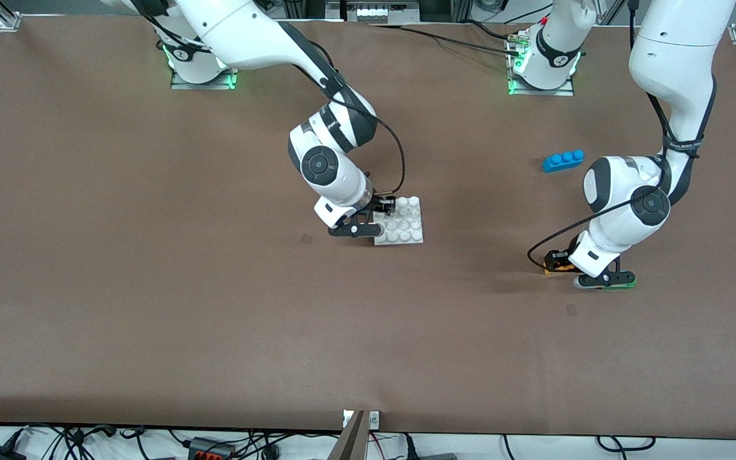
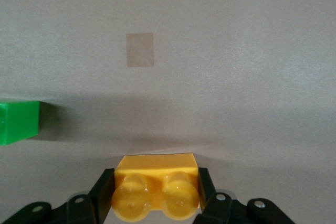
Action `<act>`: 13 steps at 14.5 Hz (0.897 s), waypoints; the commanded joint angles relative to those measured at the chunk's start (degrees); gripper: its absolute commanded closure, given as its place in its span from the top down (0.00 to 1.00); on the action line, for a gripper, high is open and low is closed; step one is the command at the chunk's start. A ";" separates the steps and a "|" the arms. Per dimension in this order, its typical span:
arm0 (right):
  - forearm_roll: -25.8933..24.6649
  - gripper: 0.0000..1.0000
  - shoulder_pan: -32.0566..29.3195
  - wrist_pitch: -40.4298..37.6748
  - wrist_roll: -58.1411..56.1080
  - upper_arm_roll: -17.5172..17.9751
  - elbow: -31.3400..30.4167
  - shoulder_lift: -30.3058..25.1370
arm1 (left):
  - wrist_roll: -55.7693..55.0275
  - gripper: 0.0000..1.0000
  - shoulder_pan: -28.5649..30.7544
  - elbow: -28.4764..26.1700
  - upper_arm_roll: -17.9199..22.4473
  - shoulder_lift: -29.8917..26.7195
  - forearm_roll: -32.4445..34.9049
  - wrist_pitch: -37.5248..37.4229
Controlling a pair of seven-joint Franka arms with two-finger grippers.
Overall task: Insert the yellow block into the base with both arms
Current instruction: 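Grasp the yellow brick with the left gripper while the right gripper pushes the plate, then lift the yellow brick with the left gripper while the right gripper withdraws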
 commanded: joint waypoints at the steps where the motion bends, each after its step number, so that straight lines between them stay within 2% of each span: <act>1: -2.08 0.58 -0.55 -8.61 -4.00 -3.04 -0.91 -5.44 | -0.63 0.60 -0.17 -0.02 -0.16 -0.65 0.58 0.12; 3: -2.17 0.58 -1.43 -16.16 -7.33 -7.15 -0.99 -8.86 | -0.81 0.60 -0.17 -0.02 -1.56 -1.44 0.58 -0.57; 4: -2.17 0.64 -1.52 -20.29 -9.53 -10.05 -0.91 -10.71 | -0.81 0.59 -0.17 0.07 -2.01 -2.31 0.58 -1.89; 6: -2.26 0.67 -1.43 -26.63 -15.84 -15.33 -0.91 -13.00 | -1.94 0.56 -0.17 0.59 -4.11 -4.16 0.50 -4.87; 8: -4.27 0.67 -1.26 -33.13 -22.70 -21.12 -0.73 -15.81 | -6.50 0.56 -0.17 3.04 -5.95 -5.04 0.58 -9.87; 11: -6.74 0.68 -1.87 -38.60 -29.21 -27.02 -0.73 -19.42 | -12.83 0.56 -0.26 6.39 -10.17 -5.40 0.58 -15.25; 12: -6.74 0.81 -1.96 -39.92 -31.76 -29.04 -0.73 -20.21 | -14.07 0.56 -0.26 7.09 -11.40 -5.49 0.58 -15.87; 13: -6.74 1.00 -1.96 -40.72 -34.31 -31.33 -0.73 -21.18 | -15.47 0.56 -0.26 7.88 -12.81 -5.66 0.58 -16.66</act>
